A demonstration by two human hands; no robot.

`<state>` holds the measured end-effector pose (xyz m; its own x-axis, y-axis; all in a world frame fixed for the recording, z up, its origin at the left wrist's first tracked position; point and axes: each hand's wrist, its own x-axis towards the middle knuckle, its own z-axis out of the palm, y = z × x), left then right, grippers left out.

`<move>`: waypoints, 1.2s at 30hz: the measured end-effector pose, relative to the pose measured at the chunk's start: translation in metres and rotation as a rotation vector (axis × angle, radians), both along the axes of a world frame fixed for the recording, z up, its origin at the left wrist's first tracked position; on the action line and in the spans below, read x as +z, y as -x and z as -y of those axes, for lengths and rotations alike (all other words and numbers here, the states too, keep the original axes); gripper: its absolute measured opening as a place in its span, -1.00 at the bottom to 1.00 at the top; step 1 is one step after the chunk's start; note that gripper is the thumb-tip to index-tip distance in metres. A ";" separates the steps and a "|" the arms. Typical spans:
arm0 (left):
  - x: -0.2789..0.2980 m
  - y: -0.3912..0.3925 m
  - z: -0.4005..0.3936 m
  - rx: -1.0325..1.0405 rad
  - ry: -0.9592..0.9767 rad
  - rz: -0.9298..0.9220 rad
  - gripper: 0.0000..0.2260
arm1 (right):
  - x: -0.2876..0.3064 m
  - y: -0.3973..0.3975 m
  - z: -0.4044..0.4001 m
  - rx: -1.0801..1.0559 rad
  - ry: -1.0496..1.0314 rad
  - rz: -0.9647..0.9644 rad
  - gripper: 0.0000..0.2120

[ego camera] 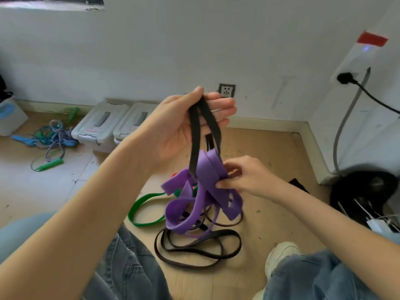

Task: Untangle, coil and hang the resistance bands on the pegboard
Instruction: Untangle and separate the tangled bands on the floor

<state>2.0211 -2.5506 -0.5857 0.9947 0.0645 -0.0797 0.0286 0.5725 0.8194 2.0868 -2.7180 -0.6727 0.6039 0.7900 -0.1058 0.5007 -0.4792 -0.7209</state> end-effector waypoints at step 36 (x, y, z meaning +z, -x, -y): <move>-0.060 -0.003 0.004 -0.349 -1.086 -0.039 -0.46 | 0.068 -0.018 0.010 -0.087 -0.597 -0.464 -0.90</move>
<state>2.0239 -2.5550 -0.6454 0.9701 -0.1613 -0.1815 0.0831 -0.4821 0.8722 2.1053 -2.7276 -0.6051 0.6645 0.7443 0.0666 0.0614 0.0344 -0.9975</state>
